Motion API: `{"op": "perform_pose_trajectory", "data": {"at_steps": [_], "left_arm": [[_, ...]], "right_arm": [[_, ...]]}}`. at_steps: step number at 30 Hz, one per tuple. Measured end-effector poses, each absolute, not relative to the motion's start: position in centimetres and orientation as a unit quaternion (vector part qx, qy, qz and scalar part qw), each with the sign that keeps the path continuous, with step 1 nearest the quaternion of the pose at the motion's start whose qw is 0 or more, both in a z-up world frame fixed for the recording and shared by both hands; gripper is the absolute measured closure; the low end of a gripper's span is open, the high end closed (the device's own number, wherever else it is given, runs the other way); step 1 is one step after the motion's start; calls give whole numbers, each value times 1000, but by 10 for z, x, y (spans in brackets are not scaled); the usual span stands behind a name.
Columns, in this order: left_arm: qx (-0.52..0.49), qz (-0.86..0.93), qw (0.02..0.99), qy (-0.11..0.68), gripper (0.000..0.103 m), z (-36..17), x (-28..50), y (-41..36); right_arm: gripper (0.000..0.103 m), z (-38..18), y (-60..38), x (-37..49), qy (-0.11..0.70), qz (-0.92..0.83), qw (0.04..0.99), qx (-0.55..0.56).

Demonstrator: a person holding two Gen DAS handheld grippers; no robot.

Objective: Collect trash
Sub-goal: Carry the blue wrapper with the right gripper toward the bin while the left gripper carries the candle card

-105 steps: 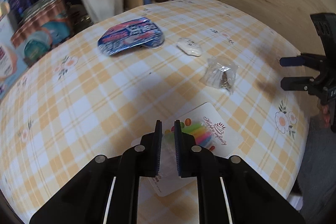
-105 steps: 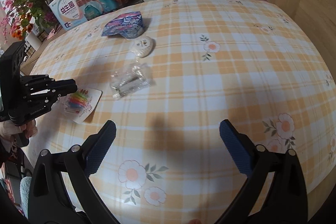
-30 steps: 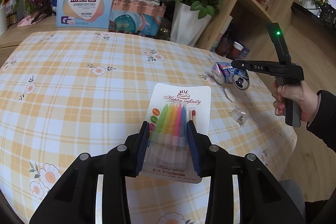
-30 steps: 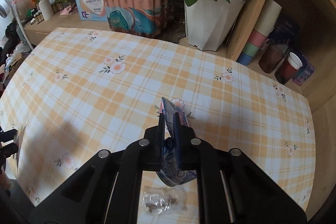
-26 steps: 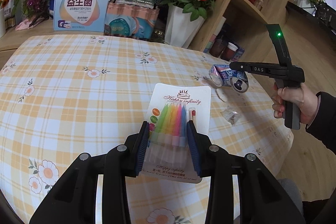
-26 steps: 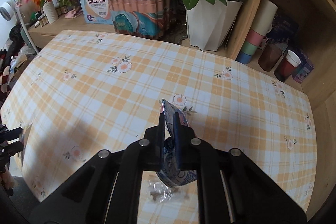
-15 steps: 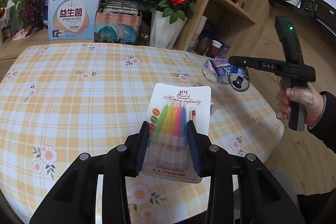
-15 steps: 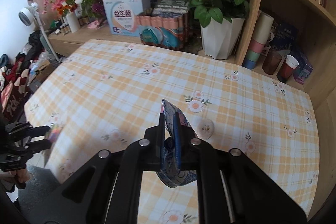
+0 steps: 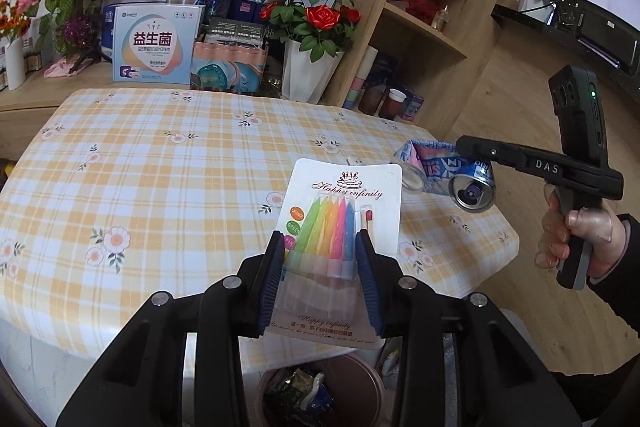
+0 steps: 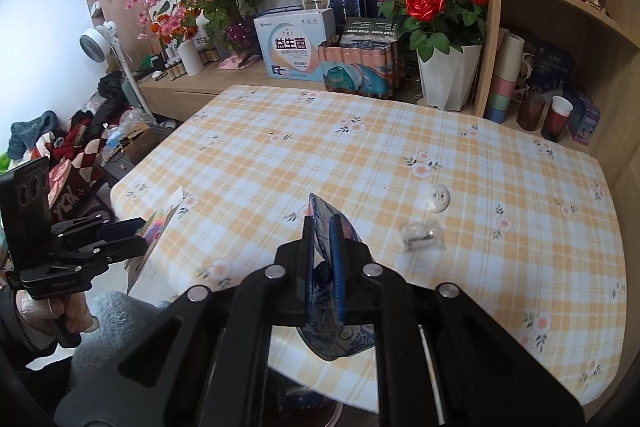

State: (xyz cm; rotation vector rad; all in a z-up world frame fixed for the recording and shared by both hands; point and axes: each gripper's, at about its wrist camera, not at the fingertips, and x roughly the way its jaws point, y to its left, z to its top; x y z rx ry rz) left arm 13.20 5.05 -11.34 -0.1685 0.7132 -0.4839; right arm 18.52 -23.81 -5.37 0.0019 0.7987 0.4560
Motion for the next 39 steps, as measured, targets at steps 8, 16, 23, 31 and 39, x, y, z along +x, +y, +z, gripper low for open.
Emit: {"op": "perform_pose_trajectory", "data": {"at_steps": [8,16,23,31,39], "left_arm": [[-83,-229,909,340,67,-102,90,58],[-96,-216,911,338,67,-98,64,69],[-106,-215,911,336,67,-95,53,73],[-108,-220,910,336,67,-95,51,72],[-108,-224,907,340,67,-98,50,67]], "right_arm": [[93,-56,-232,130,391,236,890,7],[93,-78,-217,89,417,256,872,8],[93,-100,-205,71,440,265,858,16],[93,-112,-196,68,451,271,850,30],[56,-106,-203,69,428,249,868,41]]}}
